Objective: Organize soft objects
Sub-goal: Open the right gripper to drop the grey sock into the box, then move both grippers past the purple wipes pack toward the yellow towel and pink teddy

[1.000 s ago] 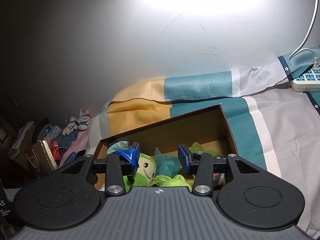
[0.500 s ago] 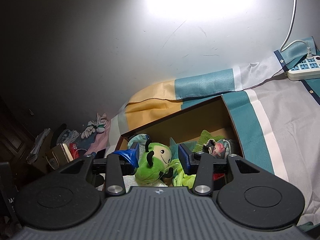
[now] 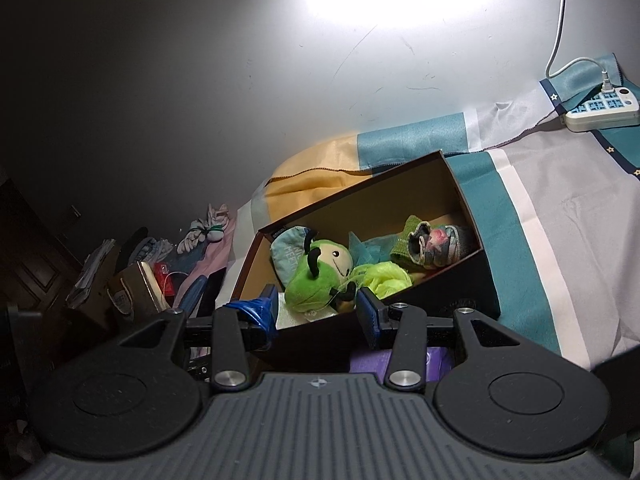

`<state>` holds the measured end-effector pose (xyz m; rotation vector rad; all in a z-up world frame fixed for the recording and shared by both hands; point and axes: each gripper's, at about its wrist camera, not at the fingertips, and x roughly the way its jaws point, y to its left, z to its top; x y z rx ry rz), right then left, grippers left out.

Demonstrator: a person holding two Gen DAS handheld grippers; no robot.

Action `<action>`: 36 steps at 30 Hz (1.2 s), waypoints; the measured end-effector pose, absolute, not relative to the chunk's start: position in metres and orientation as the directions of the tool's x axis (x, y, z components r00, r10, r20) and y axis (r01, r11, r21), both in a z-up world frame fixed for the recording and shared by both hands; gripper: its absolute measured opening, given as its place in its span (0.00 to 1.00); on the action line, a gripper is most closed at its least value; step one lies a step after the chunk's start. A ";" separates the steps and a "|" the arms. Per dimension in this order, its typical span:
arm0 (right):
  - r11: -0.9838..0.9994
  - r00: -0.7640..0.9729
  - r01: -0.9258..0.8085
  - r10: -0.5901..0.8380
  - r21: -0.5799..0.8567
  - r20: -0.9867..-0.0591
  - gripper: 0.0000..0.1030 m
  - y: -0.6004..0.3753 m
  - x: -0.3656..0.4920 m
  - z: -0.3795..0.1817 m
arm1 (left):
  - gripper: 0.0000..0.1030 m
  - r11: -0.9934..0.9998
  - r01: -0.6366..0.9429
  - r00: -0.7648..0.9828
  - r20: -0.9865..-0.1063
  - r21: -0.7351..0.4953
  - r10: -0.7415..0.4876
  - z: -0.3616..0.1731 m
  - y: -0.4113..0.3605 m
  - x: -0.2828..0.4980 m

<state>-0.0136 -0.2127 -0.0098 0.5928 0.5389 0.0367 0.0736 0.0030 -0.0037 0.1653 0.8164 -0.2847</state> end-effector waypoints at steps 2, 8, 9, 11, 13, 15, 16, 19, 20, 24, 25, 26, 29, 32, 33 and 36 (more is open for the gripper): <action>0.836 0.856 0.115 0.191 0.537 -0.481 0.26 -0.210 -0.019 -0.013 | 0.80 0.949 0.313 0.641 -0.745 0.036 -0.183 -0.007 0.003 0.068; 0.835 0.843 0.092 0.225 0.543 -0.488 0.26 -0.204 -0.038 -0.018 | 0.80 0.946 0.322 0.618 -0.768 0.050 -0.170 -0.016 0.002 0.052; 0.833 0.842 0.093 0.227 0.545 -0.490 0.26 -0.203 -0.042 -0.020 | 0.80 0.945 0.322 0.614 -0.771 0.048 -0.170 -0.017 0.001 0.050; 0.832 0.838 0.093 0.231 0.547 -0.494 0.26 -0.202 -0.047 -0.022 | 0.80 0.945 0.325 0.606 -0.777 0.047 -0.170 -0.019 0.001 0.046; 0.828 0.834 0.092 0.239 0.553 -0.497 0.26 -0.202 -0.053 -0.025 | 0.80 0.944 0.328 0.600 -0.782 0.049 -0.168 -0.022 0.001 0.041; 0.827 0.827 0.088 0.250 0.555 -0.503 0.26 -0.200 -0.059 -0.028 | 0.80 0.942 0.332 0.593 -0.787 0.049 -0.168 -0.024 0.000 0.036; 0.828 0.825 0.083 0.256 0.555 -0.505 0.26 -0.199 -0.061 -0.029 | 0.80 0.941 0.334 0.589 -0.790 0.049 -0.168 -0.026 -0.001 0.033; 0.833 0.819 0.078 0.260 0.547 -0.512 0.26 -0.198 -0.072 -0.032 | 0.80 0.939 0.342 0.576 -0.799 0.045 -0.172 -0.030 -0.002 0.027; 0.833 0.817 0.080 0.259 0.547 -0.514 0.26 -0.198 -0.075 -0.033 | 0.80 0.938 0.344 0.572 -0.802 0.043 -0.173 -0.032 -0.002 0.025; 0.826 0.813 0.102 0.252 0.555 -0.524 0.26 -0.204 -0.086 -0.039 | 0.80 0.932 0.360 0.551 -0.815 0.041 -0.177 -0.039 -0.005 0.013; 0.824 0.813 0.106 0.250 0.556 -0.526 0.26 -0.205 -0.089 -0.040 | 0.80 0.931 0.364 0.546 -0.819 0.040 -0.179 -0.041 -0.006 0.011; 0.823 0.813 0.110 0.249 0.558 -0.527 0.26 -0.206 -0.092 -0.041 | 0.80 0.929 0.369 0.540 -0.821 0.036 -0.183 -0.042 -0.007 0.008; 0.819 0.813 0.117 0.246 0.562 -0.527 0.26 -0.211 -0.103 -0.044 | 0.80 0.918 0.396 0.522 -0.828 0.022 -0.206 -0.046 -0.010 -0.002; 0.822 0.811 0.126 0.238 0.556 -0.535 0.26 -0.215 -0.114 -0.048 | 0.81 0.903 0.431 0.502 -0.834 0.008 -0.232 -0.052 -0.015 -0.013; 0.822 0.809 0.128 0.237 0.555 -0.538 0.26 -0.217 -0.118 -0.049 | 0.81 0.897 0.442 0.494 -0.836 0.004 -0.240 -0.054 -0.016 -0.017; 0.822 0.803 0.137 0.234 0.552 -0.549 0.26 -0.224 -0.131 -0.052 | 0.81 0.877 0.480 0.475 -0.839 -0.008 -0.268 -0.060 -0.022 -0.029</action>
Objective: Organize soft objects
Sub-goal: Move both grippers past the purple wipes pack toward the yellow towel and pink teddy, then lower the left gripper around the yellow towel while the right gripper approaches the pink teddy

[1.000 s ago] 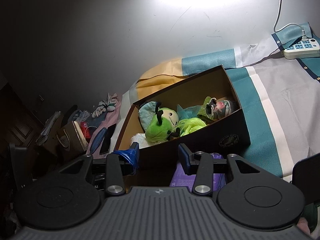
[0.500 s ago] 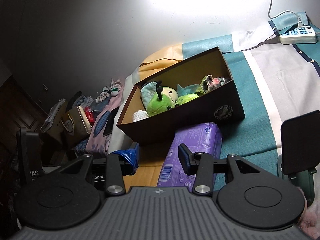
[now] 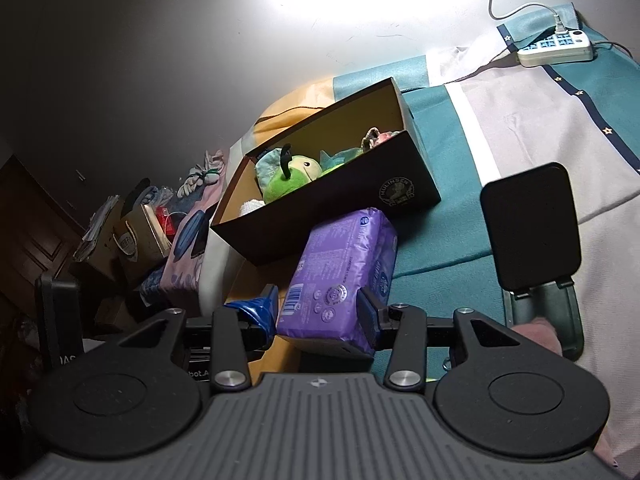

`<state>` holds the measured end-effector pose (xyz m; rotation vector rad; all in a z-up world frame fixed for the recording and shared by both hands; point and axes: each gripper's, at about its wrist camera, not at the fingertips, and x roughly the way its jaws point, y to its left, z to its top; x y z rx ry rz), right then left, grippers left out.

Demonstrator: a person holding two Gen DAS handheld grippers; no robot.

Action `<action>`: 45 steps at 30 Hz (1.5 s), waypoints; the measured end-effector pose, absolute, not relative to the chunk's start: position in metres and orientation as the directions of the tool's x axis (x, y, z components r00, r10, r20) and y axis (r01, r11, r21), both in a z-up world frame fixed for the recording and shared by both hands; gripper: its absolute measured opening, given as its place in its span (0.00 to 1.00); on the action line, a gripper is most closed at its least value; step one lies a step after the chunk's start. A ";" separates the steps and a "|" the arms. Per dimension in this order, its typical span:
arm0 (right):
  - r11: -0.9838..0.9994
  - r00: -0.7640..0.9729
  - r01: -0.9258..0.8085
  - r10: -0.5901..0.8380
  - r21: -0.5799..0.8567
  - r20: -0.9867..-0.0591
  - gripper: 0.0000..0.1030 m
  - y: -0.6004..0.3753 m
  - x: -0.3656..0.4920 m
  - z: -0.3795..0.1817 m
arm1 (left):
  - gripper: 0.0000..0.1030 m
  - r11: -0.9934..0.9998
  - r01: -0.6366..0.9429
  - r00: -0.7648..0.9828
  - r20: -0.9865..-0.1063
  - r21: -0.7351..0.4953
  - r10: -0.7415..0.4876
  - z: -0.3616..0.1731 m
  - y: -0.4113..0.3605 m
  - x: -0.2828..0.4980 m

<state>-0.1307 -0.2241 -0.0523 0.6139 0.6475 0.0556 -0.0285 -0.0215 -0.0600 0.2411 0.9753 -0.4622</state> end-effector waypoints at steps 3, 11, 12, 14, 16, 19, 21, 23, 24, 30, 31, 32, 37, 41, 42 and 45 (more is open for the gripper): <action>0.820 0.797 0.167 0.215 0.548 -0.565 0.26 -0.233 -0.147 -0.056 | 0.81 0.851 0.524 0.453 -0.839 -0.023 -0.301 -0.065 -0.026 -0.040; 0.788 0.778 0.310 0.110 0.531 -0.618 0.26 -0.265 -0.187 -0.068 | 0.84 0.743 0.662 0.363 -0.827 -0.096 -0.430 -0.069 -0.045 -0.065; 0.787 0.774 0.325 0.098 0.525 -0.626 0.26 -0.268 -0.191 -0.070 | 0.85 0.725 0.680 0.347 -0.822 -0.111 -0.452 -0.069 -0.048 -0.068; 0.781 0.759 0.362 0.070 0.509 -0.647 0.26 -0.274 -0.199 -0.077 | 0.85 0.678 0.722 0.313 -0.810 -0.136 -0.496 -0.068 -0.056 -0.076; 0.775 0.745 0.394 0.045 0.494 -0.665 0.26 -0.279 -0.205 -0.083 | 0.86 0.629 0.763 0.280 -0.803 -0.147 -0.526 -0.069 -0.067 -0.084; 0.766 0.732 0.424 0.025 0.483 -0.681 0.26 -0.285 -0.211 -0.091 | 0.87 0.585 0.798 0.251 -0.799 -0.148 -0.546 -0.072 -0.081 -0.092; 0.759 0.727 0.438 0.017 0.482 -0.687 0.26 -0.289 -0.213 -0.095 | 0.87 0.573 0.806 0.239 -0.805 -0.147 -0.543 -0.075 -0.089 -0.093; 0.754 0.725 0.445 0.013 0.484 -0.688 0.26 -0.292 -0.215 -0.097 | 0.87 0.572 0.808 0.230 -0.815 -0.146 -0.532 -0.080 -0.097 -0.090; 0.752 0.725 0.447 0.013 0.485 -0.688 0.26 -0.294 -0.216 -0.098 | 0.87 0.570 0.808 0.223 -0.818 -0.149 -0.530 -0.081 -0.100 -0.090; 0.749 0.717 0.454 0.015 0.483 -0.697 0.26 -0.300 -0.215 -0.103 | 0.89 0.516 0.830 0.150 -0.806 -0.213 -0.573 -0.084 -0.111 -0.094; 0.749 0.715 0.456 0.014 0.481 -0.699 0.26 -0.302 -0.214 -0.104 | 0.89 0.514 0.831 0.141 -0.814 -0.212 -0.563 -0.087 -0.114 -0.094; 0.748 0.713 0.458 0.014 0.480 -0.701 0.26 -0.303 -0.213 -0.104 | 0.89 0.520 0.830 0.144 -0.824 -0.201 -0.547 -0.090 -0.117 -0.093; 0.748 0.704 0.458 0.025 0.480 -0.710 0.26 -0.307 -0.210 -0.108 | 0.89 0.557 0.811 0.141 -0.863 -0.181 -0.486 -0.106 -0.125 -0.087; 0.747 0.693 0.458 0.041 0.482 -0.720 0.26 -0.308 -0.208 -0.114 | 0.89 0.590 0.793 0.161 -0.883 -0.149 -0.440 -0.115 -0.126 -0.083; 0.746 0.690 0.458 0.044 0.483 -0.722 0.26 -0.308 -0.208 -0.115 | 0.89 0.595 0.790 0.162 -0.886 -0.147 -0.435 -0.116 -0.127 -0.082; 0.735 0.687 0.462 0.058 0.497 -0.724 0.26 -0.311 -0.209 -0.119 | 0.89 0.610 0.781 0.171 -0.893 -0.135 -0.417 -0.117 -0.128 -0.080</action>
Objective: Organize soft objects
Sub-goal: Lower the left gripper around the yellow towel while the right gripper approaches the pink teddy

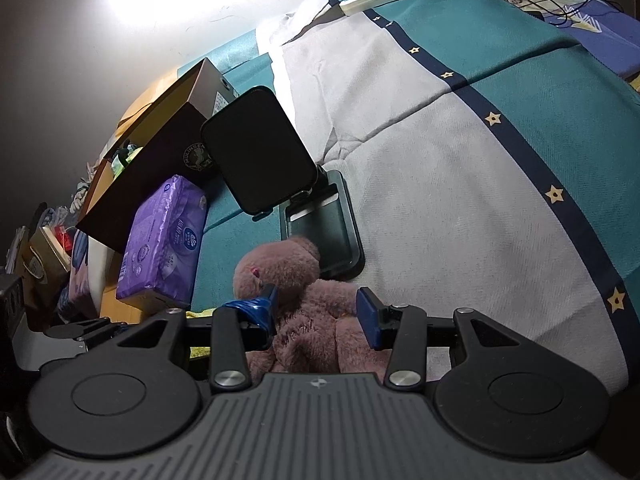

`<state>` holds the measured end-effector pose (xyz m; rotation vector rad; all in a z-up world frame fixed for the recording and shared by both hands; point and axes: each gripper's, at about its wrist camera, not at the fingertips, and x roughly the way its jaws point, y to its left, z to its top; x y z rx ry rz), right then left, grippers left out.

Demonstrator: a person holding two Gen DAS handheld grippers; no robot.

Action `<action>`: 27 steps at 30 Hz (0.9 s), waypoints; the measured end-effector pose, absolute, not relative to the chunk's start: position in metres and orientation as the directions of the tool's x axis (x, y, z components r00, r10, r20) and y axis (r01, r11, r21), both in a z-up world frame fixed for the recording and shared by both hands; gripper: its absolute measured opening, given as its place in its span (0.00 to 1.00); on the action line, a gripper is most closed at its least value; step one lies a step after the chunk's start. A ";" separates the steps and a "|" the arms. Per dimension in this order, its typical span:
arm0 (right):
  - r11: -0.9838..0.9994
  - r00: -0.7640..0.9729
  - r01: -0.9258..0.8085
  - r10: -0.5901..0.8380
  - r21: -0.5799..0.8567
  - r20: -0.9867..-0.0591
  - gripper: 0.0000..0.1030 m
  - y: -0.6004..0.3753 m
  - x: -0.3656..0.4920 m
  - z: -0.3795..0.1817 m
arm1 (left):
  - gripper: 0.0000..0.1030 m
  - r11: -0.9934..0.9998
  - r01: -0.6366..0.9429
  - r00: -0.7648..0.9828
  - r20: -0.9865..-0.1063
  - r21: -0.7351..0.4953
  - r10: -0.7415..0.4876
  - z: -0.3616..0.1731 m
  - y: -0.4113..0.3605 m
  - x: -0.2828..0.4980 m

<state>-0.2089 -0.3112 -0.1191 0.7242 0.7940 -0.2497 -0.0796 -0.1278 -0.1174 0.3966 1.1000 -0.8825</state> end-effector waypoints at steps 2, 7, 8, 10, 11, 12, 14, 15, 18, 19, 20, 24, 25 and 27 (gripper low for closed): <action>0.725 0.687 0.462 0.072 0.512 -0.723 0.26 -0.313 -0.210 -0.122 | 0.89 0.613 0.780 0.177 -0.895 -0.127 -0.410 -0.118 -0.129 -0.080; 0.712 0.673 0.473 0.086 0.518 -0.734 0.26 -0.316 -0.213 -0.131 | 0.89 0.621 0.776 0.183 -0.900 -0.114 -0.395 -0.121 -0.132 -0.080; 0.708 0.670 0.475 0.093 0.522 -0.736 0.26 -0.317 -0.214 -0.133 | 0.89 0.624 0.774 0.184 -0.901 -0.113 -0.392 -0.122 -0.133 -0.080; 0.700 0.664 0.477 0.110 0.532 -0.740 0.26 -0.317 -0.215 -0.137 | 0.89 0.628 0.769 0.181 -0.903 -0.117 -0.389 -0.123 -0.133 -0.079; 0.698 0.662 0.478 0.113 0.533 -0.741 0.26 -0.317 -0.216 -0.139 | 0.89 0.630 0.768 0.179 -0.904 -0.118 -0.388 -0.124 -0.132 -0.079; 0.697 0.663 0.479 0.112 0.534 -0.740 0.26 -0.317 -0.217 -0.140 | 0.89 0.631 0.767 0.179 -0.904 -0.118 -0.387 -0.124 -0.132 -0.079; 0.689 0.668 0.479 0.117 0.545 -0.735 0.28 -0.318 -0.218 -0.142 | 0.89 0.630 0.768 0.179 -0.905 -0.118 -0.387 -0.125 -0.132 -0.079; 0.686 0.670 0.478 0.119 0.549 -0.733 0.28 -0.318 -0.218 -0.143 | 0.89 0.629 0.769 0.179 -0.905 -0.117 -0.387 -0.125 -0.133 -0.079; 0.677 0.677 0.480 0.118 0.558 -0.727 0.29 -0.321 -0.218 -0.145 | 0.89 0.626 0.771 0.180 -0.904 -0.115 -0.388 -0.125 -0.132 -0.080; 0.673 0.680 0.482 0.118 0.562 -0.724 0.29 -0.321 -0.218 -0.146 | 0.89 0.626 0.771 0.177 -0.904 -0.118 -0.389 -0.126 -0.132 -0.080; 0.670 0.682 0.482 0.119 0.565 -0.722 0.29 -0.322 -0.218 -0.147 | 0.89 0.624 0.772 0.175 -0.904 -0.120 -0.390 -0.126 -0.132 -0.080; 0.663 0.686 0.482 0.122 0.573 -0.718 0.29 -0.323 -0.219 -0.148 | 0.89 0.614 0.781 0.174 -0.903 -0.117 -0.393 -0.129 -0.134 -0.082; 0.663 0.686 0.485 0.116 0.570 -0.718 0.29 -0.323 -0.219 -0.148 | 0.89 0.610 0.784 0.173 -0.904 -0.115 -0.392 -0.130 -0.135 -0.083; 0.661 0.687 0.497 0.097 0.562 -0.721 0.29 -0.324 -0.221 -0.147 | 0.89 0.602 0.790 0.170 -0.905 -0.111 -0.390 -0.131 -0.137 -0.085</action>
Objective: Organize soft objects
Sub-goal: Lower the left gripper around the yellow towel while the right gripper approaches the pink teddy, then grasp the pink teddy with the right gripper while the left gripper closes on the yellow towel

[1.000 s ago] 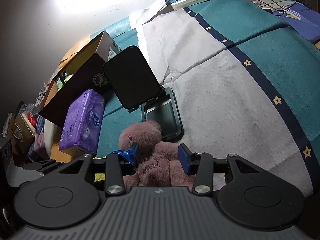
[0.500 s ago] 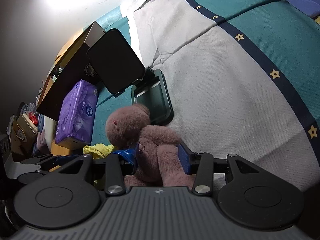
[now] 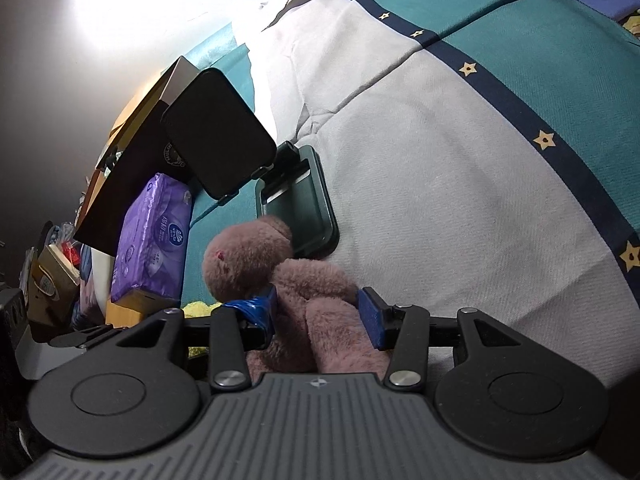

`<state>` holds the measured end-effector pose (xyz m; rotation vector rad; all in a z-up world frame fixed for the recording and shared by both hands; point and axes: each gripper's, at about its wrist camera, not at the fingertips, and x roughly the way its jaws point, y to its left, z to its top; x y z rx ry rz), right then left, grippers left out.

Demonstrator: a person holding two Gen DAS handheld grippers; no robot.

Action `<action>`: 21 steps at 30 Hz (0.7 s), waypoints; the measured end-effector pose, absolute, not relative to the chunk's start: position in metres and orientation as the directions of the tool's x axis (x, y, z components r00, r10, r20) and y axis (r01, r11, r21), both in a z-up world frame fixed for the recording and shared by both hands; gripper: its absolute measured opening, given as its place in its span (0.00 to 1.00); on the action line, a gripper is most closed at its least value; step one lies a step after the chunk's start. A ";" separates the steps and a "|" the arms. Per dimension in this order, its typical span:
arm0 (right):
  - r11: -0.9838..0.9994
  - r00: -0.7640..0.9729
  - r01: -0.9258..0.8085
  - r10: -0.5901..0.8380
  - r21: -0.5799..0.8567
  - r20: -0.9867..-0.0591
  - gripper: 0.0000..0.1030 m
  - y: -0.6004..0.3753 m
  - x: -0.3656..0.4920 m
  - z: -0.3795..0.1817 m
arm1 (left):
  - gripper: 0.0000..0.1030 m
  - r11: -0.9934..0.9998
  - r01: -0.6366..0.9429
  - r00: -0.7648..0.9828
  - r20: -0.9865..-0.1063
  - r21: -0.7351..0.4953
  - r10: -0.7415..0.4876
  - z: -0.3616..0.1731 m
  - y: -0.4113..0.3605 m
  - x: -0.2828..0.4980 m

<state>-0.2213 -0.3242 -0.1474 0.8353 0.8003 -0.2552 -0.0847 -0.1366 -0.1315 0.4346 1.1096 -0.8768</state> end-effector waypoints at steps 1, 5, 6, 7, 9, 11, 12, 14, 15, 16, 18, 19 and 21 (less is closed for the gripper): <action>0.659 0.684 0.503 0.092 0.559 -0.724 0.30 -0.325 -0.222 -0.148 | 0.89 0.600 0.792 0.168 -0.906 -0.110 -0.389 -0.133 -0.137 -0.085; 0.630 0.686 0.511 0.111 0.585 -0.719 0.30 -0.328 -0.224 -0.153 | 0.89 0.603 0.789 0.161 -0.909 -0.115 -0.384 -0.135 -0.138 -0.084; 0.622 0.688 0.509 0.120 0.594 -0.715 0.30 -0.328 -0.225 -0.153 | 0.89 0.604 0.789 0.160 -0.910 -0.115 -0.382 -0.136 -0.138 -0.083; 0.616 0.690 0.508 0.126 0.601 -0.713 0.30 -0.328 -0.225 -0.154 | 0.89 0.604 0.789 0.161 -0.910 -0.114 -0.382 -0.136 -0.139 -0.083; 0.606 0.693 0.502 0.146 0.617 -0.706 0.30 -0.328 -0.225 -0.155 | 0.89 0.601 0.791 0.164 -0.908 -0.112 -0.385 -0.136 -0.139 -0.084; 0.604 0.694 0.498 0.153 0.622 -0.704 0.30 -0.328 -0.225 -0.155 | 0.89 0.597 0.794 0.163 -0.907 -0.113 -0.389 -0.136 -0.138 -0.084; 0.606 0.693 0.498 0.152 0.620 -0.705 0.30 -0.328 -0.225 -0.155 | 0.88 0.596 0.794 0.160 -0.907 -0.116 -0.390 -0.137 -0.138 -0.084; 0.599 0.694 0.494 0.166 0.631 -0.701 0.30 -0.329 -0.225 -0.156 | 0.82 0.592 0.795 0.147 -0.906 -0.131 -0.397 -0.137 -0.138 -0.084; 0.584 0.696 0.482 0.197 0.653 -0.690 0.30 -0.330 -0.224 -0.157 | 0.78 0.588 0.796 0.136 -0.905 -0.142 -0.403 -0.137 -0.137 -0.084; 0.563 0.702 0.460 0.244 0.687 -0.669 0.30 -0.331 -0.223 -0.158 | 0.77 0.582 0.799 0.132 -0.902 -0.149 -0.412 -0.136 -0.137 -0.084; 0.551 0.707 0.421 0.299 0.721 -0.641 0.30 -0.328 -0.222 -0.157 | 0.72 0.573 0.804 0.124 -0.898 -0.159 -0.423 -0.135 -0.136 -0.086; 0.567 0.706 0.405 0.305 0.717 -0.640 0.30 -0.324 -0.220 -0.155 | 0.71 0.571 0.804 0.121 -0.896 -0.165 -0.428 -0.134 -0.135 -0.086; 0.605 0.698 0.381 0.308 0.699 -0.646 0.30 -0.317 -0.217 -0.151 | 0.61 0.569 0.802 0.112 -0.889 -0.182 -0.443 -0.133 -0.131 -0.086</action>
